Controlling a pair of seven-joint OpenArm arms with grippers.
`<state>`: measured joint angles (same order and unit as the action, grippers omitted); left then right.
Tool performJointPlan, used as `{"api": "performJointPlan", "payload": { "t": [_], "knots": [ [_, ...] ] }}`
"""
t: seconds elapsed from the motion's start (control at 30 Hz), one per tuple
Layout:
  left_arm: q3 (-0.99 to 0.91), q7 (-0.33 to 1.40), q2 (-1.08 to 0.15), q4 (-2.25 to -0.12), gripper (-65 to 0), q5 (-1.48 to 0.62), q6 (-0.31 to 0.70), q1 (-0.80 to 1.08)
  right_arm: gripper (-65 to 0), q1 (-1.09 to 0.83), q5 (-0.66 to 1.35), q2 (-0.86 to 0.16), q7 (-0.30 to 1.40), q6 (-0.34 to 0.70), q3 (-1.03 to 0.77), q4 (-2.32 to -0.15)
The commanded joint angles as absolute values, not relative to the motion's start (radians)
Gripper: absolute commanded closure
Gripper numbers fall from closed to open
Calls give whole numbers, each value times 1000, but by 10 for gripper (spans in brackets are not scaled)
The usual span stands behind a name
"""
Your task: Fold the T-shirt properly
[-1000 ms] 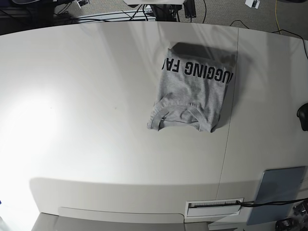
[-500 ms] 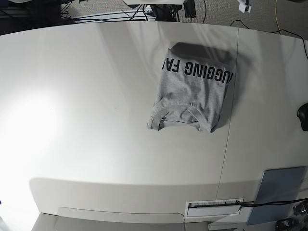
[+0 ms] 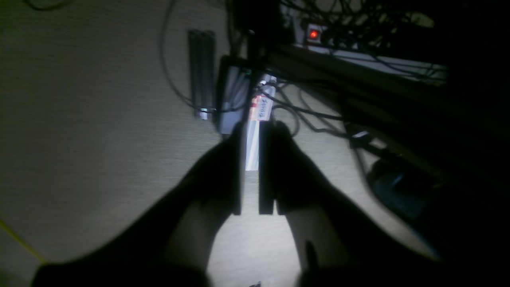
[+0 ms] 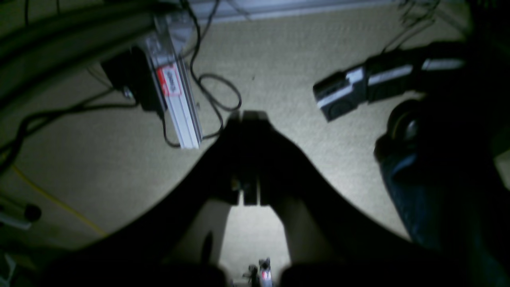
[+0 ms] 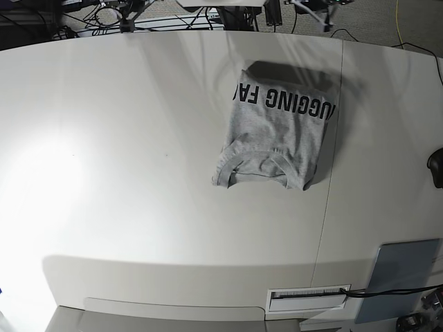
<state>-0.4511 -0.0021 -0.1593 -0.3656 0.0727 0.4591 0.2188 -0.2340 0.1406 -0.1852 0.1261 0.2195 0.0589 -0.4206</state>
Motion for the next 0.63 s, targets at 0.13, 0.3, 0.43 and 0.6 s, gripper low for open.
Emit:
{"api": "performJointPlan", "payload": {
  "t": [0.13,0.3,0.43,0.6],
  "knots": [
    [-451,-15,-124,-357,-76,83,400,214,0,-238,142,-197,96,222,57,-422],
    [-451,-17,-117,-357,-76,83,400,218,0,-238,141,-204,88,225,57,-423],
    [-451,-17,-117,-357,-76,83,400,216,0,-238,142,-213,77,242,57,-423],
    [-451,-45,-117,-357,-76,83,399,214,0,-238,142,-210,75,244,57,-423]
  ]
}}
